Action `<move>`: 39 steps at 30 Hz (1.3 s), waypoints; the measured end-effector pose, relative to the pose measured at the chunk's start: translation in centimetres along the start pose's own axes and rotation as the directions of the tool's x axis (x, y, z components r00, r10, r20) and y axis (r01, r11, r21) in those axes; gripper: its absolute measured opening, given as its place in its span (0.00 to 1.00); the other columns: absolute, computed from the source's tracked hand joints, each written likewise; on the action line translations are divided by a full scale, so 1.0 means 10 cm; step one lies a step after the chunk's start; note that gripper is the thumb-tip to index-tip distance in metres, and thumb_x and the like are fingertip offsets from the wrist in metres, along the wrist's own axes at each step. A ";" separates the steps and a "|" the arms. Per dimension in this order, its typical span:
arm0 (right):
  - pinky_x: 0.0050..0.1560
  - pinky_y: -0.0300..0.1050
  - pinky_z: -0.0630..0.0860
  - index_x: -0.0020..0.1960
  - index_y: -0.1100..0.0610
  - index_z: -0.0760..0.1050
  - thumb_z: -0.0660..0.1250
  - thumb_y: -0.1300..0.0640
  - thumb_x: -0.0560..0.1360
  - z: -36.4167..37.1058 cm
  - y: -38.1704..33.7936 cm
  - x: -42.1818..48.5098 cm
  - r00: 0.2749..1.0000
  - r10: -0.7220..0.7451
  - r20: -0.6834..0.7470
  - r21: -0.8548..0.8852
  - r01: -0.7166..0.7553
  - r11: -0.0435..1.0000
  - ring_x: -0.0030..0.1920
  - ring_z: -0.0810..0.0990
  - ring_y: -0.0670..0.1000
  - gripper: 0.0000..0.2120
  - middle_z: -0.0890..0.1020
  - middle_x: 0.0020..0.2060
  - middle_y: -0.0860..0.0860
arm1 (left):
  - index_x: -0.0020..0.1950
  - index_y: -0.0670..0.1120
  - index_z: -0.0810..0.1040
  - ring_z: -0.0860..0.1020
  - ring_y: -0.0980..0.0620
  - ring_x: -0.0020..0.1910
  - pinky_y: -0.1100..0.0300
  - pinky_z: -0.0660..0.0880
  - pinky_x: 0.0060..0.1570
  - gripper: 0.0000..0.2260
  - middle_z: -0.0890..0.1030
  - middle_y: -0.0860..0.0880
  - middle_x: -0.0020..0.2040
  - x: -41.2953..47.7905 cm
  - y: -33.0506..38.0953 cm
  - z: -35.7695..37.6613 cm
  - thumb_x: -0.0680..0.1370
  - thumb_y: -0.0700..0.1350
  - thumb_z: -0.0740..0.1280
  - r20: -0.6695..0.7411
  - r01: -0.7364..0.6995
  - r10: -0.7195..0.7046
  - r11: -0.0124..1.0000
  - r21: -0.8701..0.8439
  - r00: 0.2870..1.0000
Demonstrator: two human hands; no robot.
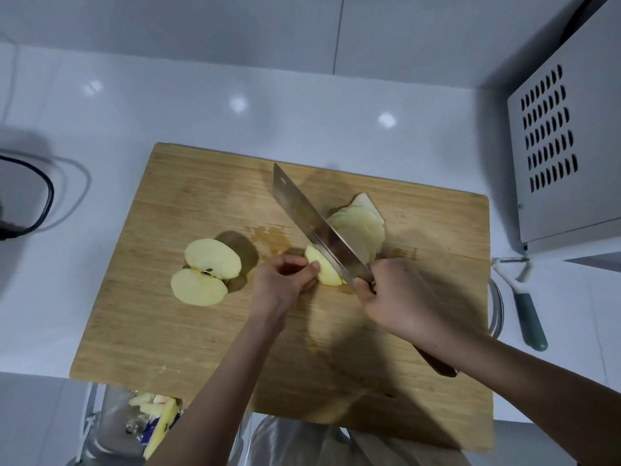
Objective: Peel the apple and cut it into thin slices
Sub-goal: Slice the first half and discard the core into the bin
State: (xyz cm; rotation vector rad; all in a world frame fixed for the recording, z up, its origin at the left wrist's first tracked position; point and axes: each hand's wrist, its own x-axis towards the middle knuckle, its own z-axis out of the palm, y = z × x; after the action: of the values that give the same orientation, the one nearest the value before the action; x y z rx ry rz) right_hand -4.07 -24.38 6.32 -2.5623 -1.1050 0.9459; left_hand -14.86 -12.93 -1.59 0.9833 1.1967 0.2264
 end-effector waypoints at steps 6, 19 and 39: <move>0.26 0.32 0.61 0.45 0.59 0.76 0.59 0.55 0.79 -0.07 -0.01 -0.08 0.999 -0.023 0.024 0.025 0.023 0.999 0.27 0.70 0.42 0.11 0.73 0.30 0.48 | 0.42 0.39 0.79 0.82 0.45 0.46 0.55 0.80 0.48 0.06 0.82 0.40 0.45 0.00 0.01 0.00 0.69 0.37 0.75 0.013 0.010 -0.010 1.000 0.000 1.000; 0.25 0.31 0.59 0.47 0.58 0.76 0.59 0.56 0.79 -0.09 -0.03 -0.10 0.999 -0.026 0.046 -0.047 0.028 0.998 0.27 0.68 0.39 0.09 0.68 0.30 0.42 | 0.46 0.37 0.79 0.82 0.44 0.48 0.56 0.81 0.48 0.08 0.82 0.40 0.46 -0.01 0.04 0.00 0.69 0.36 0.74 0.011 0.031 -0.031 1.000 -0.003 0.999; 0.29 0.33 0.65 0.44 0.56 0.74 0.58 0.54 0.79 0.03 -0.03 0.01 0.996 0.062 0.058 0.001 -0.062 0.998 0.31 0.73 0.44 0.09 0.73 0.31 0.47 | 0.43 0.39 0.81 0.83 0.48 0.44 0.56 0.81 0.47 0.07 0.83 0.41 0.44 0.01 0.03 -0.01 0.68 0.37 0.76 0.014 0.006 -0.006 1.000 0.026 1.000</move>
State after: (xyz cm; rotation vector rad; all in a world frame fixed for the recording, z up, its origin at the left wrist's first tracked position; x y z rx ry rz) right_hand -4.41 -24.15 6.16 -2.5965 -1.0437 1.0410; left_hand -14.84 -12.62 -1.42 1.0022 1.1917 0.1995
